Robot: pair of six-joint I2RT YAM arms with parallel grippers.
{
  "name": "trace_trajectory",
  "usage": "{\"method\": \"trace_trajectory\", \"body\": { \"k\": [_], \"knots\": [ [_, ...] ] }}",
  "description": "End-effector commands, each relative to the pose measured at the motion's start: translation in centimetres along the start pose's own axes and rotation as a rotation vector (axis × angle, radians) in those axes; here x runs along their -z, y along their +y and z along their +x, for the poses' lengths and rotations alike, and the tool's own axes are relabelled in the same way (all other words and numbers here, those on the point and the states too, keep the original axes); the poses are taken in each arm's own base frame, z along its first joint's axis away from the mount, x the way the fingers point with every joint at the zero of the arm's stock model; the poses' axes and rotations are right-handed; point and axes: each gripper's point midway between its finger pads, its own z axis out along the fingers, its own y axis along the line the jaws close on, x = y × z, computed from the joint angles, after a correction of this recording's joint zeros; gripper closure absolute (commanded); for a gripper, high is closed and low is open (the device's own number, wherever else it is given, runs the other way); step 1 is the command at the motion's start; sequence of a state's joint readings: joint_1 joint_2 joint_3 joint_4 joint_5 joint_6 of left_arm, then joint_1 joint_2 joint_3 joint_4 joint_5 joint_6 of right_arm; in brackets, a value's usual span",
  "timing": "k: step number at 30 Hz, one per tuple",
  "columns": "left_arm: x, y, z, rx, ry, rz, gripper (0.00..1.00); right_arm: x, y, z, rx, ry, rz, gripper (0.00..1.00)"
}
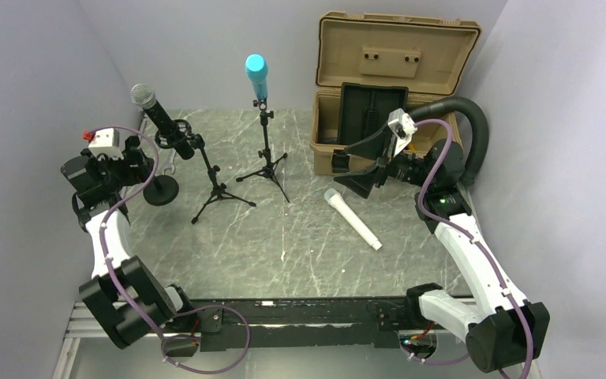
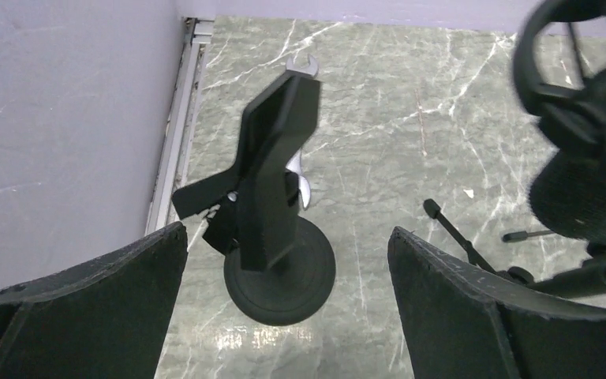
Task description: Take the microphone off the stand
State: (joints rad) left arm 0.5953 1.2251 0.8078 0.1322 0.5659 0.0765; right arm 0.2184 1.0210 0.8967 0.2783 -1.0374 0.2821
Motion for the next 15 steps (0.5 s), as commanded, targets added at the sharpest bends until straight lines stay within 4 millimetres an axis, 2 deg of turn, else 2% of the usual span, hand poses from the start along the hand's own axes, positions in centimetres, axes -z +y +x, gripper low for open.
{"method": "trace_trajectory", "body": {
  "k": [1, 6, 15],
  "knots": [
    [2.5, -1.4, -1.8, -0.089, -0.001, 0.036, 0.01, -0.1, -0.6, -2.3, 0.039, -0.029, 0.042, 0.00],
    [5.7, -4.6, -2.3, -0.145, 0.008, 0.126, 0.01, -0.2, -0.6, -1.8, 0.053, 0.007, 0.020, 0.00],
    [11.0, -12.4, 0.0, -0.213, 0.024, 0.419, 0.01, -0.5, -1.1, -1.0, 0.042, 0.002, 0.013, 0.00]
  ]
}}
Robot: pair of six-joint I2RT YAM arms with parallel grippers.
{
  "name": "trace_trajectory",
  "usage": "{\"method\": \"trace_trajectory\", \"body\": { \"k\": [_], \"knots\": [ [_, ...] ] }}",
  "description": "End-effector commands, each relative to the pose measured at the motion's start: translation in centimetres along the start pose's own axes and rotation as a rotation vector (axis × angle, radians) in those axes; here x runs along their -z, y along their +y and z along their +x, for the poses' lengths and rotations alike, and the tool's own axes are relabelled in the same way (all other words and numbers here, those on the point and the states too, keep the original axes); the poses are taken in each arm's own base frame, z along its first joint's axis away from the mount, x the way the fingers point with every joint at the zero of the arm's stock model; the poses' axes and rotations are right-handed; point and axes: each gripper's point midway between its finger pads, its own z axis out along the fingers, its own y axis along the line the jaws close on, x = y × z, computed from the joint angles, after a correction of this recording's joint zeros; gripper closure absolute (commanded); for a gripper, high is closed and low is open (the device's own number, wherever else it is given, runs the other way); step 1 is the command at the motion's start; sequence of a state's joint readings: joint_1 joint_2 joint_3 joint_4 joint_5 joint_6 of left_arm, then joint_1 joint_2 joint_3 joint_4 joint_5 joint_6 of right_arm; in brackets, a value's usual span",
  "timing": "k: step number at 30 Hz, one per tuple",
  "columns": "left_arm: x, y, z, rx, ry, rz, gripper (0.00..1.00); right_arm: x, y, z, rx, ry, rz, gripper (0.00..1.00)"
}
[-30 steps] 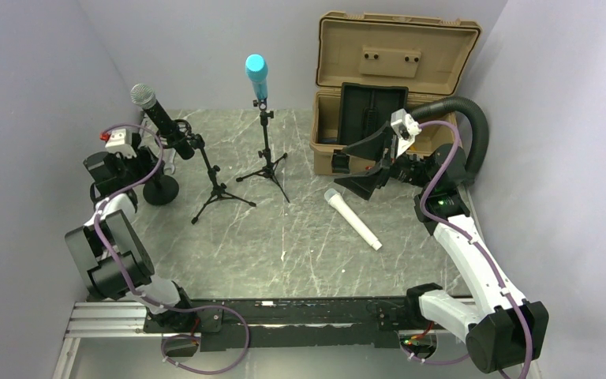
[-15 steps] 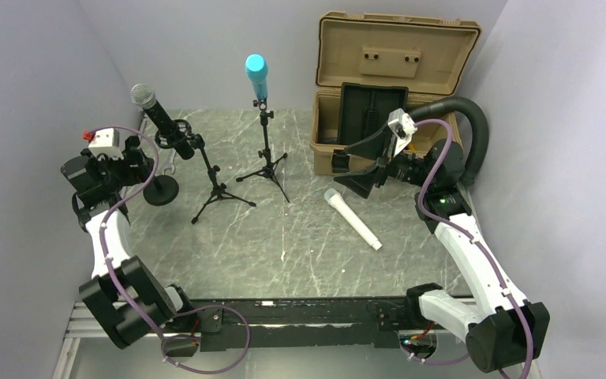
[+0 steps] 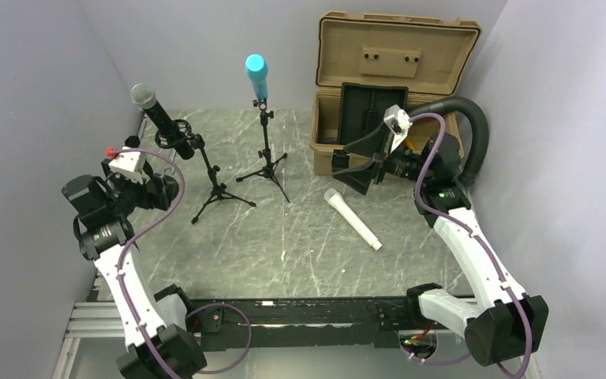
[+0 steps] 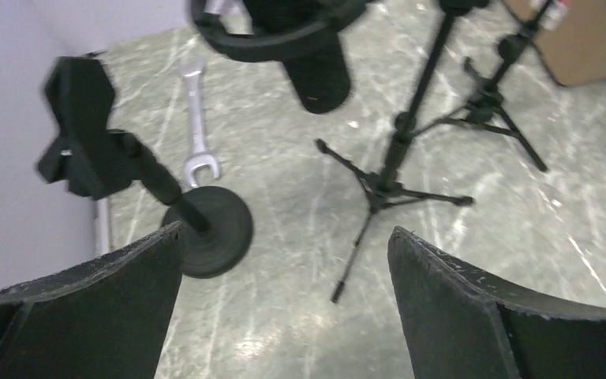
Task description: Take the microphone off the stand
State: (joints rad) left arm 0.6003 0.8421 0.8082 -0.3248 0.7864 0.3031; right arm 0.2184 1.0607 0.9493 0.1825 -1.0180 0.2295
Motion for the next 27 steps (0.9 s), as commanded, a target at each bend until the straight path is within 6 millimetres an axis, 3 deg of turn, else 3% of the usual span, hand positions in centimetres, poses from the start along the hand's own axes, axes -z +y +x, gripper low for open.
{"method": "trace_trajectory", "body": {
  "k": [1, 6, 11, 20, 27],
  "knots": [
    [1.6, -5.7, 0.6, -0.051, -0.001, 0.219, 0.01, -0.1, 0.2, -1.2, 0.056, -0.037, -0.023, 0.00],
    [1.6, -8.9, 0.7, -0.139, -0.019, 0.284, 0.02, -0.2, 0.5, -0.8, 0.051, -0.039, -0.050, 0.00],
    [-0.5, -11.0, 0.6, -0.159, -0.066, 0.333, 0.06, -0.1, 0.9, -0.7, 0.055, -0.046, -0.065, 0.00],
    [-4.7, -10.4, -0.3, -0.125, -0.115, 0.253, 0.12, 0.2, 1.5, -0.6, 0.067, -0.053, -0.074, 0.00],
    [-6.6, -9.6, -0.8, -0.090, -0.149, 0.201, 0.18, 0.3, 1.5, -0.3, 0.066, -0.052, -0.076, 0.00]
  ]
}}
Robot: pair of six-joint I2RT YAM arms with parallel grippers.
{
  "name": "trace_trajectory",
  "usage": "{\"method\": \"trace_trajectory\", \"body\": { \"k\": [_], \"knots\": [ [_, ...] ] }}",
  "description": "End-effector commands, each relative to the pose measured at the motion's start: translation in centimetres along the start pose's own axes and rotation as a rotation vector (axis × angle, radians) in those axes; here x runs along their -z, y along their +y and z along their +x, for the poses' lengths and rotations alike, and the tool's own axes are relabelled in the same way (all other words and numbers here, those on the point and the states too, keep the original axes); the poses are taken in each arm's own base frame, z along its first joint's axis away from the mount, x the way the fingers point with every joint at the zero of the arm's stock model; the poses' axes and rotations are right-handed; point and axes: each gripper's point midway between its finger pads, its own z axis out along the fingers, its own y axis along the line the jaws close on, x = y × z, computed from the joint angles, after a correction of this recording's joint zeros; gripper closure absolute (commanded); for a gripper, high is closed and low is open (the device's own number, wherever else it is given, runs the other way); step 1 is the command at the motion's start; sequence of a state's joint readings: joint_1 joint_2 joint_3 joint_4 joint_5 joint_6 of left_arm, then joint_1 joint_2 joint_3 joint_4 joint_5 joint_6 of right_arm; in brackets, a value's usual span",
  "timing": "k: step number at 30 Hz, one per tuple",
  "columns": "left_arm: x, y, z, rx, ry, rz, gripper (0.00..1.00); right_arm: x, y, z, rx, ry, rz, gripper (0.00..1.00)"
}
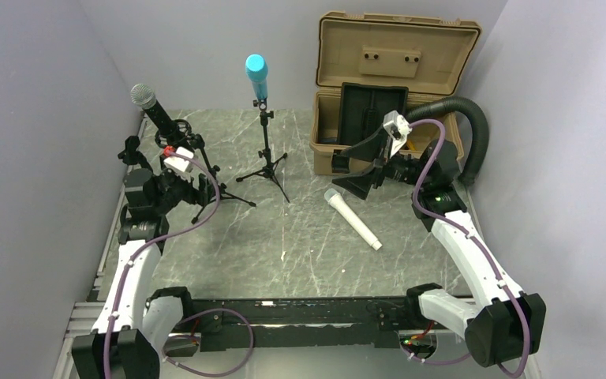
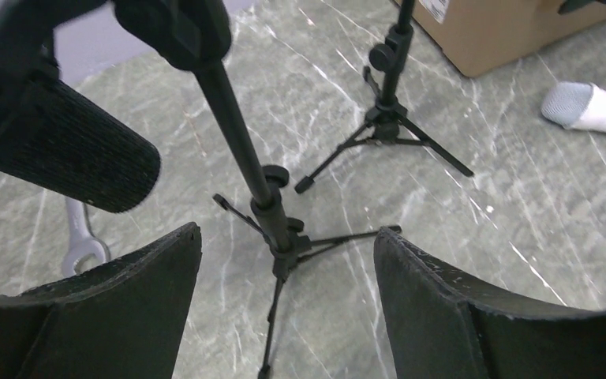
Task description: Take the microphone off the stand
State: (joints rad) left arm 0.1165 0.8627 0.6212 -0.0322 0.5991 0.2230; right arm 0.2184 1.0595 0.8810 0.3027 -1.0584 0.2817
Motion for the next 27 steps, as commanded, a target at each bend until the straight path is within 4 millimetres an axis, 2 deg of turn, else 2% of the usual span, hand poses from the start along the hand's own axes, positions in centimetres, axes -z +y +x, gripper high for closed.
{"method": "trace_trajectory", "body": {
  "k": [1, 8, 20, 27],
  "knots": [
    [-0.8, 1.7, -2.7, -0.012, -0.107, -0.080, 0.19, 0.2, 1.0, -1.3, 0.074, -0.034, -0.032, 0.00],
    [-2.1, 1.6, -3.1, 0.030, -0.113, -0.048, 0.28, 0.2, 0.9, -1.0, 0.067, -0.032, -0.032, 0.00],
    [-3.9, 2.0, -4.1, 0.041, -0.130, -0.034, 0.34, 0.2, 0.7, -0.8, 0.063, -0.029, -0.028, 0.00],
    [-5.0, 2.8, -4.3, 0.030, -0.145, -0.050, 0.43, 0.2, 0.7, -0.7, 0.060, -0.027, -0.029, 0.00]
  ]
}}
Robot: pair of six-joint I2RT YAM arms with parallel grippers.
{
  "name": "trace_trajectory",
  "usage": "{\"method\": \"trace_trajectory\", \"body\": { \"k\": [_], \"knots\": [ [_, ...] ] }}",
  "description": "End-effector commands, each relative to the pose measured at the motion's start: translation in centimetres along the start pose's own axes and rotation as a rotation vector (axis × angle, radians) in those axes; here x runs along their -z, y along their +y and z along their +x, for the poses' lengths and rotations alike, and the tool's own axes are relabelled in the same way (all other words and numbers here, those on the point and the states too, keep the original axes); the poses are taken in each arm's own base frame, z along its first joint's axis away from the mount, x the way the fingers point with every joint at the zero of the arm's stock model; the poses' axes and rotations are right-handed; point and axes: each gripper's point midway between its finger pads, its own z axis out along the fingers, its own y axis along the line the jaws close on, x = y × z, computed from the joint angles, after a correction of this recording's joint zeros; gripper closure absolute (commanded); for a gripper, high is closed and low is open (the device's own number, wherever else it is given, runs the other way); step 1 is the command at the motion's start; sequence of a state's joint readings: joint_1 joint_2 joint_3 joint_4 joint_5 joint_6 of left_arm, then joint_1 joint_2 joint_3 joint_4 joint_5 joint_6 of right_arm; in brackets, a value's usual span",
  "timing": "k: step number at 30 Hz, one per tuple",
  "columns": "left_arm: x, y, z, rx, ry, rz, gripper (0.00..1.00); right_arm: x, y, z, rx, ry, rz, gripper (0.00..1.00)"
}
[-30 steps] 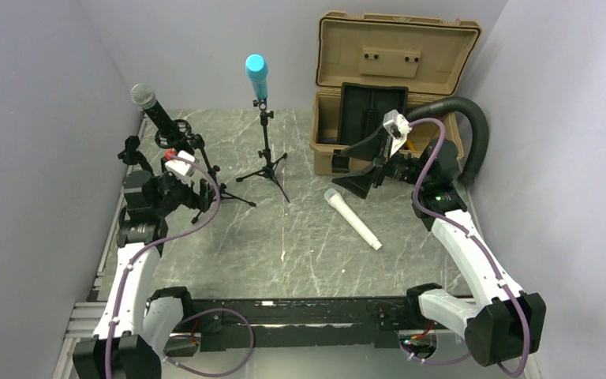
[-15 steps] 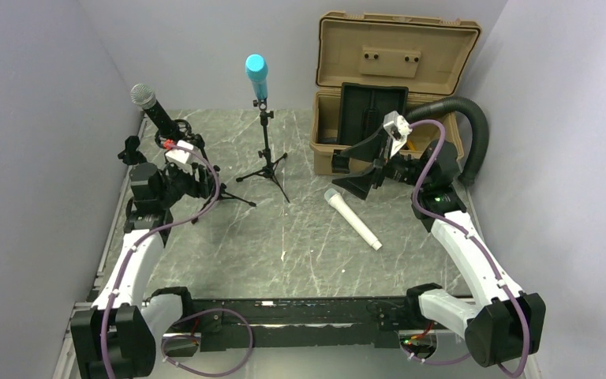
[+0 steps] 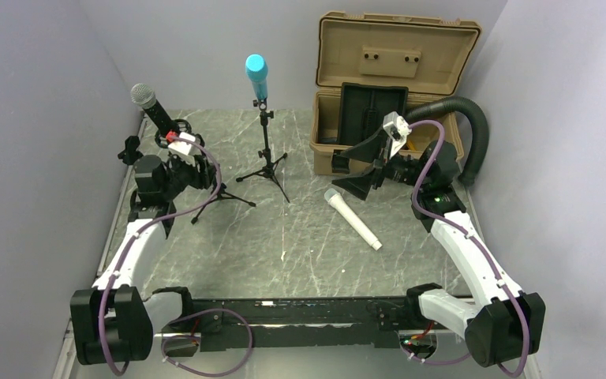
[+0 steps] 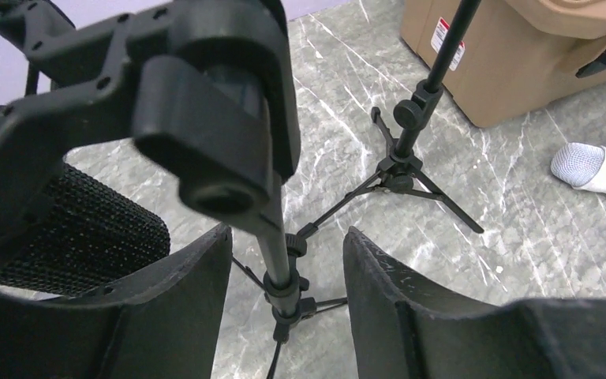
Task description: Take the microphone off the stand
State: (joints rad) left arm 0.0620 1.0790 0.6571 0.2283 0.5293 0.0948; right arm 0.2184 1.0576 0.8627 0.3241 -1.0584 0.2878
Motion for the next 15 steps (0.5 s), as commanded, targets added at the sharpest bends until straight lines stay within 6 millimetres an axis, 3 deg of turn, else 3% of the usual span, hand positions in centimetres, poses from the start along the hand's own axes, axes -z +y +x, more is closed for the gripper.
{"method": "trace_trajectory", "body": {
  "k": [1, 8, 15],
  "knots": [
    [-0.9, 0.8, -3.3, -0.048, -0.093, -0.017, 0.44, 0.1, 0.8, -1.0, 0.063, -0.025, -0.030, 0.00],
    [-1.6, 0.4, -3.5, -0.058, -0.120, 0.025, 0.60, 0.3, 0.6, -0.6, 0.068, -0.020, -0.015, 0.00],
    [-1.1, -0.4, -2.3, -0.078, -0.093, 0.054, 0.91, 0.4, 0.6, -0.3, 0.071, -0.018, -0.010, 0.00]
  ]
}}
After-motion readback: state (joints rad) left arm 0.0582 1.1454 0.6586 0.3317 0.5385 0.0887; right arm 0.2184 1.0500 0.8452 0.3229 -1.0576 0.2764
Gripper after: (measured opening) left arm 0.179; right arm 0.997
